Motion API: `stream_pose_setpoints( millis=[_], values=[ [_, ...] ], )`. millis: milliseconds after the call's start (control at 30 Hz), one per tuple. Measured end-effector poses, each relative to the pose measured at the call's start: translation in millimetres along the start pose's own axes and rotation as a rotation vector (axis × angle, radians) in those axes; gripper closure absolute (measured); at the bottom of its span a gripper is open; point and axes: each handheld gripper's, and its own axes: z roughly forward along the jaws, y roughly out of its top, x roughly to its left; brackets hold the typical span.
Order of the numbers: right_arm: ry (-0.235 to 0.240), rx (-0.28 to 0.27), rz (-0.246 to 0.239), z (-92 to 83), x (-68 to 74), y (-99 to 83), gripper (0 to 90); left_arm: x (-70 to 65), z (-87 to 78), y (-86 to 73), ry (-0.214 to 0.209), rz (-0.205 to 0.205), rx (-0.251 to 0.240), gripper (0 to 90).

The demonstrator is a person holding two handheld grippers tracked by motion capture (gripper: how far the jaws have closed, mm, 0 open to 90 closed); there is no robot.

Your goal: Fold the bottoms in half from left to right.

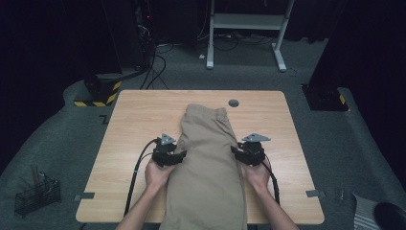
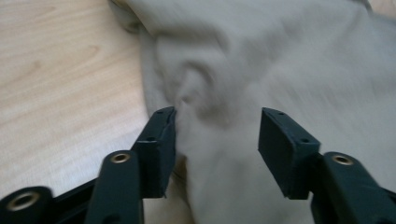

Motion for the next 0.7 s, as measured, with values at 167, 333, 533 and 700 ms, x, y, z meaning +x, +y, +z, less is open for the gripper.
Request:
stream_pose_setpoints(
  millis=[167, 333, 533, 700],
  values=[
    [0.035, 0.037, -0.009, -3.1, 11.7, -17.5, 56.1, -11.2, -2.1, -12.5, 0.010, 0.033, 0.018, 41.2],
    [-0.001, 0.089, -0.039, 2.5, 13.4, -27.5, 51.9, -17.1, 5.6, -13.5, 0.037, 0.081, 0.041, 41.0],
    [-0.053, 0.094, -0.056, 9.1, 9.2, -25.3, 51.2, -14.6, 26.0, 2.1, 0.047, 0.080, 0.030, 40.7],
    [-0.083, 0.080, -0.021, 17.4, -5.3, -19.0, 50.4, -7.4, 45.2, 20.2, 0.044, 0.080, 0.029, 40.1]
  ],
)
